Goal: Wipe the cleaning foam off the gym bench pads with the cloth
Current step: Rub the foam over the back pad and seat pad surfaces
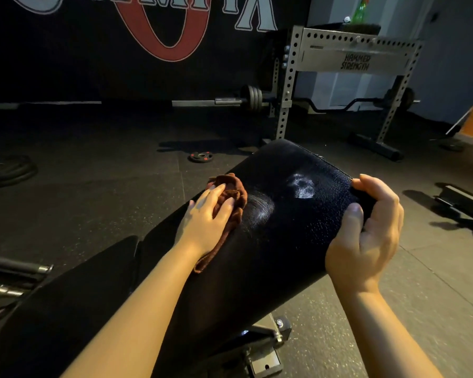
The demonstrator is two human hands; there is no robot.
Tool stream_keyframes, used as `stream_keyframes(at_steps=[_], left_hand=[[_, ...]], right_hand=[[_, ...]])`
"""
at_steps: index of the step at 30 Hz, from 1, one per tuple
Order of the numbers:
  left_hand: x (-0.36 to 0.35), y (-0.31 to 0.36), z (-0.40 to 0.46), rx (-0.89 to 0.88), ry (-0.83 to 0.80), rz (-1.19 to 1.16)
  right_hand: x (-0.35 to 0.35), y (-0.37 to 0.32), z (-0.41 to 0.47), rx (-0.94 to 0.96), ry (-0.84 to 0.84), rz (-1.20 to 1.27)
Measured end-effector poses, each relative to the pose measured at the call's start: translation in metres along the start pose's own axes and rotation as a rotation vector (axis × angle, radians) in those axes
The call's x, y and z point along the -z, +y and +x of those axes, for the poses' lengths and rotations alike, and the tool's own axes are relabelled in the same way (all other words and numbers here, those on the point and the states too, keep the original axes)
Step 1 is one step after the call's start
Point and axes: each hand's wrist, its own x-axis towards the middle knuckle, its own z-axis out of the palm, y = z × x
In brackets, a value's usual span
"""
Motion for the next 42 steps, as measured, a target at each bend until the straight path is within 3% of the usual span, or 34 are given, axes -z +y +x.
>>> stream_keyframes(at_steps=[6, 10, 12, 18, 22, 26, 32, 35, 39, 42], left_hand=[[0.019, -0.060, -0.081, 0.197, 0.033, -0.003], [0.025, -0.070, -0.087, 0.326, 0.084, -0.052], [0.020, -0.054, -0.078, 0.271, 0.084, -0.026], [-0.019, 0.068, -0.033, -0.291, -0.015, -0.024], [-0.015, 0.067, -0.030, -0.279, -0.030, -0.016], [0.003, 0.015, -0.062, -0.206, -0.017, 0.011], [0.030, -0.062, -0.108, 0.030, -0.090, 0.012], [0.026, -0.041, -0.100, 0.019, -0.092, 0.038], [0.002, 0.025, -0.070, -0.218, -0.135, 0.048], [-0.005, 0.069, -0.045, -0.262, -0.113, 0.027]], right_hand=[[-0.001, -0.001, -0.002, 0.011, 0.022, 0.023], [-0.003, -0.003, -0.002, 0.008, 0.034, 0.022], [-0.004, -0.003, -0.004, 0.005, 0.045, 0.021], [-0.003, -0.001, -0.003, -0.006, 0.031, 0.029], [-0.001, 0.000, -0.003, -0.028, 0.013, 0.039], [0.003, -0.001, -0.002, -0.026, -0.002, 0.025], [0.001, 0.000, -0.006, -0.026, 0.020, 0.026], [-0.001, -0.003, -0.006, -0.024, 0.028, 0.034], [-0.002, -0.001, -0.006, -0.027, 0.035, 0.031], [-0.001, 0.001, -0.007, -0.023, 0.022, 0.022]])
